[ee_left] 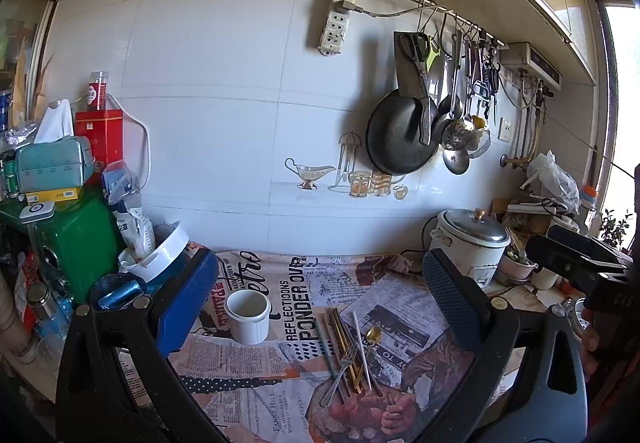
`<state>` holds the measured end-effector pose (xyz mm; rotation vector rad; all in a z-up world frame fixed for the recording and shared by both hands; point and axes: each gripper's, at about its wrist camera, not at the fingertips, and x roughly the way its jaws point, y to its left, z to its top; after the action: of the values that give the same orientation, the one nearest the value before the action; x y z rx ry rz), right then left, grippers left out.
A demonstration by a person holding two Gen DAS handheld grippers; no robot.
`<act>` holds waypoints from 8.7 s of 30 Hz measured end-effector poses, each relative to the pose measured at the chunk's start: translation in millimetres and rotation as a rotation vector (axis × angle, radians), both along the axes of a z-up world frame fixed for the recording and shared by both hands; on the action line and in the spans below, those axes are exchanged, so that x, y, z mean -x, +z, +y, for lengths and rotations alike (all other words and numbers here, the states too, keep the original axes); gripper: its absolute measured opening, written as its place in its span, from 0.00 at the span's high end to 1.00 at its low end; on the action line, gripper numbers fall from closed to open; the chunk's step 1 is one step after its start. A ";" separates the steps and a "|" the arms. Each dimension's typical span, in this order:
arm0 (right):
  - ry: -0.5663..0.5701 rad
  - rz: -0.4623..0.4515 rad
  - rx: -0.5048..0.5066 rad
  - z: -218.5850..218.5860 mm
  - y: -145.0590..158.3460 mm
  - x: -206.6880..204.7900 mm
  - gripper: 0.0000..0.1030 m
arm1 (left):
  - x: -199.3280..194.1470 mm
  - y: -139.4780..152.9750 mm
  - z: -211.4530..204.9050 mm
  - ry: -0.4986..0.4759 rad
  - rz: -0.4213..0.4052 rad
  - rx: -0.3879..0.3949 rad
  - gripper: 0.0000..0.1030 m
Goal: Organize utensils
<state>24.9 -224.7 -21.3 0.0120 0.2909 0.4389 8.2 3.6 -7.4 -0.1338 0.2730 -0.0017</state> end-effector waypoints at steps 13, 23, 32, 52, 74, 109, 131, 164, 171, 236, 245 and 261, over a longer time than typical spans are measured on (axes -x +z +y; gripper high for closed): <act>0.001 -0.005 0.000 -0.5 1.5 1.1 0.00 | -0.7 0.9 -0.9 -0.001 -0.001 0.000 0.00; 0.002 -0.008 -0.002 -2.2 2.4 0.8 0.00 | -0.8 1.7 -1.9 -0.003 -0.002 0.001 0.00; -0.007 0.017 0.000 -5.7 -2.9 -12.0 0.00 | -15.2 5.6 -8.2 0.001 0.017 -0.002 0.00; -0.121 0.444 0.154 -14.7 -125.8 -140.0 0.01 | -146.1 -110.5 -22.6 0.050 0.391 -0.021 0.00; -0.031 0.846 0.210 -0.7 -255.9 -251.4 0.32 | -253.7 -279.4 -59.0 0.000 0.841 -0.054 0.21; 0.178 0.948 0.157 35.2 -270.5 -289.5 0.69 | -285.0 -304.2 -67.9 -0.188 0.910 0.116 0.75; 0.160 0.977 0.199 65.2 -290.7 -306.7 0.89 | -266.4 -287.9 -45.6 -0.123 0.846 0.157 0.76; 0.120 0.810 0.074 25.1 -217.9 -268.1 0.94 | -245.8 -263.5 -47.8 -0.108 0.815 0.172 0.87; 0.102 0.797 0.061 8.8 -209.4 -261.6 0.94 | -282.3 -294.8 -62.6 -0.114 0.890 0.103 0.82; 0.255 0.373 0.028 239.0 -89.3 -300.8 0.94 | -222.5 -100.5 138.0 0.046 0.351 0.088 1.00; 0.215 0.333 0.017 273.6 -117.8 -319.3 0.94 | -249.3 -134.9 169.0 0.011 0.385 0.117 1.00; 0.203 0.459 0.080 277.2 -173.8 -322.0 0.94 | -291.1 -205.8 171.5 -0.025 0.541 0.136 1.00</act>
<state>346.9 52.5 -195.1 0.0047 0.7662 0.6246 299.3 175.1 -213.2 -0.2658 0.8153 -0.0088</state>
